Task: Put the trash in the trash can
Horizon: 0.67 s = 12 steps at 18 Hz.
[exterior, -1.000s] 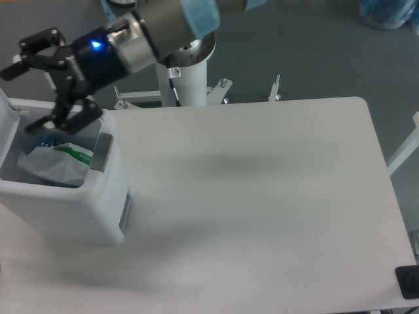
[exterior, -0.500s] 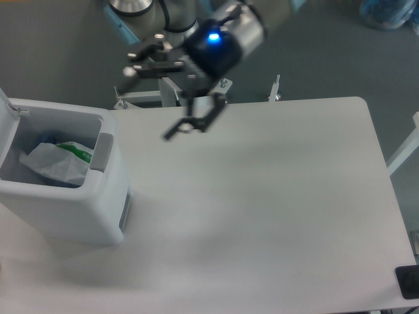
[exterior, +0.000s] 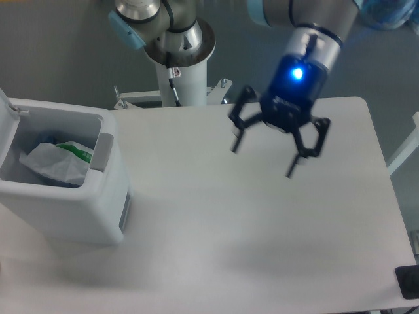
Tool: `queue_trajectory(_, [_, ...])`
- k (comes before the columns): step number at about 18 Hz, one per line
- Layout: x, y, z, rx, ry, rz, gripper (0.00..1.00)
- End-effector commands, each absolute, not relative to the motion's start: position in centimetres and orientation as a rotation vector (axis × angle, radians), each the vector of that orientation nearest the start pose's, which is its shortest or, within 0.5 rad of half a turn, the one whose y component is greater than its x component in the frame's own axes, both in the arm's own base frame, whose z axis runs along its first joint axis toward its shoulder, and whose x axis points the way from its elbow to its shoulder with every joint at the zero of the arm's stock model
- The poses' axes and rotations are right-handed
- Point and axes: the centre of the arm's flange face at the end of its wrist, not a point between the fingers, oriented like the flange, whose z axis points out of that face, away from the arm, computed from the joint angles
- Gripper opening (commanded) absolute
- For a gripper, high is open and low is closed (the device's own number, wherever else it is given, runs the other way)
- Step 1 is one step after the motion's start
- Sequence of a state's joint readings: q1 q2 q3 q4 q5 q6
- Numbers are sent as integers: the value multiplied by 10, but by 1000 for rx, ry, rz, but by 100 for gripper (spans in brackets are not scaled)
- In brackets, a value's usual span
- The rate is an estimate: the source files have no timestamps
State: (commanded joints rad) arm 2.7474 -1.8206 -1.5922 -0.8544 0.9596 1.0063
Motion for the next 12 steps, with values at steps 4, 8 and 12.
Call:
queue_trajectory(4, [-490,386,390,-2717,-1,298,100])
queue_trajectory(8, [-467,384,366,-2831,163,328,100])
queue_trajectory(12, [-464,377,363,-2893,168,354,100])
